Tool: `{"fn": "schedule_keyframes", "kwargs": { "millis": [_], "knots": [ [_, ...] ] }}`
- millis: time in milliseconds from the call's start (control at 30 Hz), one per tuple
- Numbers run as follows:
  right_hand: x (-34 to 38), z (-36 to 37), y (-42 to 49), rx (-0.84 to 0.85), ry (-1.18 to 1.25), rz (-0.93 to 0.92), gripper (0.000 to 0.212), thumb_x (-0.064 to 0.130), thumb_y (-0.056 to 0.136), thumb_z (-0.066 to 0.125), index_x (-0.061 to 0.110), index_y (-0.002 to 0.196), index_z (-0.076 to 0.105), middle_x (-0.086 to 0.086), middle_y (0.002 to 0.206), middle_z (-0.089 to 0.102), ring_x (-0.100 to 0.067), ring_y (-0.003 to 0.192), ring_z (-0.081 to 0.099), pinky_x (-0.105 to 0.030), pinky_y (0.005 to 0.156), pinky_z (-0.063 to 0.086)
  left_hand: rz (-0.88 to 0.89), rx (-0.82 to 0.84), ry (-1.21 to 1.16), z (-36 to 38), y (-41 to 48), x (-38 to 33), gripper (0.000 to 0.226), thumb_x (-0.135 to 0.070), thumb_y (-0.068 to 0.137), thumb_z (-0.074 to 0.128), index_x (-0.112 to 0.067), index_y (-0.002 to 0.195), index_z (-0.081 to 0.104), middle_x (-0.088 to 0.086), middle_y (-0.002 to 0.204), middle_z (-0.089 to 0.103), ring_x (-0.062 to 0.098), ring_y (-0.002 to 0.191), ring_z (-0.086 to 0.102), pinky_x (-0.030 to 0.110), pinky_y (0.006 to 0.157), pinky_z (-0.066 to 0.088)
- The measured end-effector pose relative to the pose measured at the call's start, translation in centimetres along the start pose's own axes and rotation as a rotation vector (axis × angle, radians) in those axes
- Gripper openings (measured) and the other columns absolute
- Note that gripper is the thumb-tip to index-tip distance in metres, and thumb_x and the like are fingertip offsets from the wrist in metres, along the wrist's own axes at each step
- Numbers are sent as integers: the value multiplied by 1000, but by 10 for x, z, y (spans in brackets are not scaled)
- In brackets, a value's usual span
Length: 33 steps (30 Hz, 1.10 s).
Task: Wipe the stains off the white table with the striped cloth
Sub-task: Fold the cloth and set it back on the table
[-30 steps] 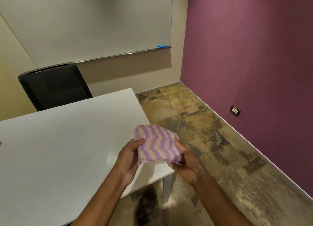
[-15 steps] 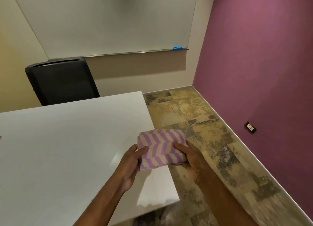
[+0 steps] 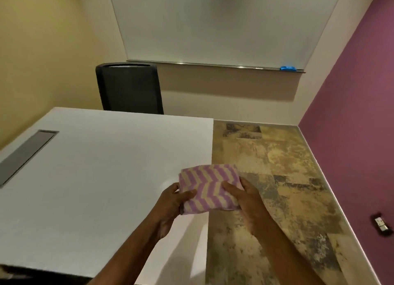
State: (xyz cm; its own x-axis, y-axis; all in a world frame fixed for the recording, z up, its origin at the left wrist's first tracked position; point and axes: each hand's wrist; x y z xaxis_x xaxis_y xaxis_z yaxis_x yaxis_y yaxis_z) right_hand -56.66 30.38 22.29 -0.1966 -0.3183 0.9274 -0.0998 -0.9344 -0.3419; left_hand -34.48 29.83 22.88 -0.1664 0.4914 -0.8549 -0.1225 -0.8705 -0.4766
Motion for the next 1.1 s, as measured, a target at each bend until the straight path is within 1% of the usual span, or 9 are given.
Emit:
{"fn": "schedule_keyframes", "kwargs": {
  "millis": [100, 200, 367, 533, 700, 833, 900, 1033, 1100],
  "knots": [
    [16, -24, 16, 100, -35, 8, 38, 29, 86, 81, 25, 121, 70, -2, 109, 80, -21, 96, 78, -34, 72, 64, 14, -117, -67, 32, -4, 7, 47, -14, 90, 76, -6, 133, 60, 13, 124, 74, 33, 110, 74, 45, 90, 63],
    [31, -43, 26, 198, -62, 19, 33, 28, 87, 80, 25, 118, 71, -1, 105, 81, -19, 92, 79, -29, 67, 62, 45, -211, -129, 59, -11, 12, 44, -15, 90, 76, -7, 130, 62, 12, 120, 77, 30, 104, 76, 40, 80, 64],
    [50, -54, 44, 354, -115, 31, 24, 27, 90, 77, 29, 114, 71, 5, 100, 81, -15, 90, 79, -28, 68, 63, 73, -349, -207, 83, -21, 22, 48, -18, 90, 77, -8, 134, 59, 11, 123, 75, 30, 105, 76, 45, 88, 63],
    [56, -43, 67, 480, -226, 32, 39, 29, 91, 76, 21, 128, 66, -5, 112, 78, -22, 98, 77, -42, 85, 65, 95, -446, -268, 81, -21, 28, 47, -18, 90, 77, -10, 132, 59, 11, 122, 75, 29, 103, 77, 44, 88, 64],
    [58, -20, 104, 591, -331, 1, 43, 31, 90, 77, 22, 129, 61, -1, 113, 74, -18, 94, 76, -24, 66, 63, 95, -516, -321, 70, -1, 33, 49, -18, 89, 77, -10, 134, 58, 12, 125, 74, 31, 107, 76, 51, 96, 60],
    [63, 5, 145, 666, -420, -38, 45, 34, 90, 77, 21, 130, 62, -3, 116, 74, -22, 101, 75, -42, 87, 65, 121, -561, -348, 59, 25, 27, 46, -15, 90, 76, -11, 132, 58, 9, 121, 76, 28, 105, 76, 42, 88, 63],
    [67, 18, 164, 704, -463, -48, 42, 33, 91, 77, 21, 128, 63, -4, 116, 74, -23, 101, 75, -45, 89, 64, 129, -601, -360, 58, 34, 21, 45, -15, 91, 75, -12, 132, 58, 9, 123, 74, 27, 105, 76, 38, 85, 64],
    [77, 46, 191, 778, -481, -63, 28, 31, 90, 78, 29, 115, 66, 1, 109, 76, -17, 91, 77, -34, 76, 66, 152, -688, -367, 56, 42, 6, 40, -16, 93, 72, -14, 130, 58, 8, 122, 73, 23, 100, 77, 35, 77, 63],
    [81, 58, 202, 815, -467, -49, 23, 29, 89, 79, 32, 108, 67, 4, 104, 76, -15, 88, 77, -28, 69, 64, 147, -723, -362, 55, 44, -1, 38, -17, 95, 70, -16, 130, 57, 9, 123, 72, 27, 99, 77, 39, 76, 64]
  ]
}}
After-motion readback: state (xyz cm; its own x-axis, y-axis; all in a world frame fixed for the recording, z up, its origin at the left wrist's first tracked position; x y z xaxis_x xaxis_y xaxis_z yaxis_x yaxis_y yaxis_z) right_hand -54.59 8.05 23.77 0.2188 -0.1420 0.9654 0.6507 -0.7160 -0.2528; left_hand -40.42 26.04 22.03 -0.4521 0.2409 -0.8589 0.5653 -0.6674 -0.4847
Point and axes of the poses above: each hand's wrist, its own y-axis towards the middle knuckle, its own z-axis out of the palm, x = y × z
